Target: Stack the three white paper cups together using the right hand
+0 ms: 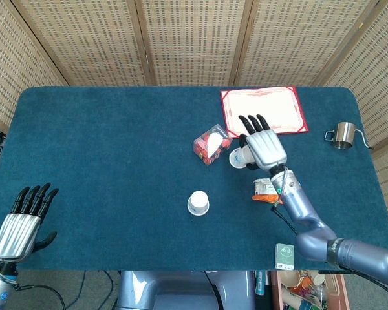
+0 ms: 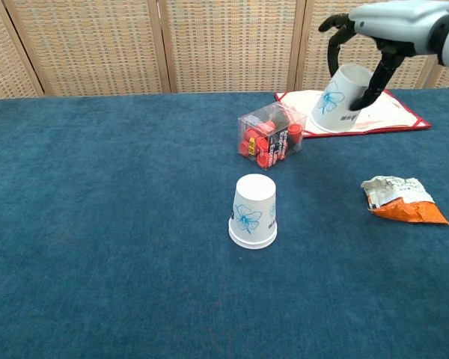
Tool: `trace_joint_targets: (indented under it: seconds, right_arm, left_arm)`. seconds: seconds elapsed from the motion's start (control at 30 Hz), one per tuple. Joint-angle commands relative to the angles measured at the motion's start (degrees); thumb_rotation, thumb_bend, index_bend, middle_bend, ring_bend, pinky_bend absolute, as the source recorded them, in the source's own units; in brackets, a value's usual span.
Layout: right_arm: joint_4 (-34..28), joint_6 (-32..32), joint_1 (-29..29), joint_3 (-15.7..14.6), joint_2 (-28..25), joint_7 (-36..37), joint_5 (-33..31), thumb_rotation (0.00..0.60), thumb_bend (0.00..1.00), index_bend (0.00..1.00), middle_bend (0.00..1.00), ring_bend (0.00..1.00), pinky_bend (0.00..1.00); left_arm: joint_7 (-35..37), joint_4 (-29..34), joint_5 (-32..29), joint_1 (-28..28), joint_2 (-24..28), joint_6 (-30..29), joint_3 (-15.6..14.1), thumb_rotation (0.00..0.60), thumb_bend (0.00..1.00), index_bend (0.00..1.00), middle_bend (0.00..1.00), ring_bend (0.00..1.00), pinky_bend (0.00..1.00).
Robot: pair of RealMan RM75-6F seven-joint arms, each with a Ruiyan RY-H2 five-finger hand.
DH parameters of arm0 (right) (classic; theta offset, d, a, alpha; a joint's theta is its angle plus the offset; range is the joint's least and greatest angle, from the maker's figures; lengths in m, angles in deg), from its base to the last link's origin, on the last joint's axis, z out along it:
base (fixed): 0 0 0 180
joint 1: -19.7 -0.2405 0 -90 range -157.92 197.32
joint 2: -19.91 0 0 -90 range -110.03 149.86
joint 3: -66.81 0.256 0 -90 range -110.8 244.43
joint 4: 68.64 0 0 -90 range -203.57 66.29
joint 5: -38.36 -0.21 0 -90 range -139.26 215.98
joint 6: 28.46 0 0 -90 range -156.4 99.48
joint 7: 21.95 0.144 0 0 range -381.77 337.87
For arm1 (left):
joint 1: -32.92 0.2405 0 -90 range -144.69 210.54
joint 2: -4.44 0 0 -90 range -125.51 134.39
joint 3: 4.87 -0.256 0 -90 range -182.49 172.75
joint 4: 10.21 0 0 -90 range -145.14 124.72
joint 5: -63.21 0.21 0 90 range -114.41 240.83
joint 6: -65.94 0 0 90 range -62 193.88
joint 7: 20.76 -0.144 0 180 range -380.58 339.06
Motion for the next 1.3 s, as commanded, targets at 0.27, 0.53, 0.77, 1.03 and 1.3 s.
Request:
trace_joint_targets:
  seconds: [0.27, 0.53, 0.77, 1.03, 1.3]
  right_arm:
    - [-21.5, -10.2, 7.9, -5.0, -9.1, -1.9, 11.8, 0.6, 0.07, 0.53, 0.1, 0.0, 0.0]
    - [-26.3, -11.6, 9.9, -8.2, -7.5, -4.3, 16.5, 0.6, 0.07, 0.53, 0.1, 0.0, 0.0]
    - [-25.2, -10.8, 9.6, -9.1, -2.5, -7.5, 16.9, 0.6, 0.07, 0.53, 0.1, 0.0, 0.0]
    - [-23.0, -10.3, 8.6, -8.0, 2.5, -9.1, 15.8, 0.6, 0.07, 0.53, 0.1, 0.0, 0.0]
    - [-19.9, -9.9, 7.3, -6.4, 6.1, -11.3, 14.2, 0.6, 0.07, 0.53, 0.1, 0.0, 0.0]
  left_arm:
    - [0.4, 0.2, 0.5, -0.2, -0.1, 0.4, -0.3, 0.6, 0.24, 0.0, 0.0, 0.0, 0.0]
    - [0.1, 0.9, 1.3, -0.2, 0.0, 0.4, -0.6, 0.6, 0.24, 0.0, 0.0, 0.0, 0.0]
    - [0.2, 1.4, 2.0, -0.1, 0.2, 0.2, -0.9, 0.6, 0.24, 0.0, 0.0, 0.0, 0.0]
    - [0.3, 1.7, 1.8, -0.1, 0.5, 0.1, -0.7, 0.6, 0.24, 0.0, 0.0, 0.0, 0.0]
    - [0.5, 1.9, 1.3, -0.1, 0.8, 0.1, -0.4, 0.6, 0.24, 0.0, 0.0, 0.0, 0.0]
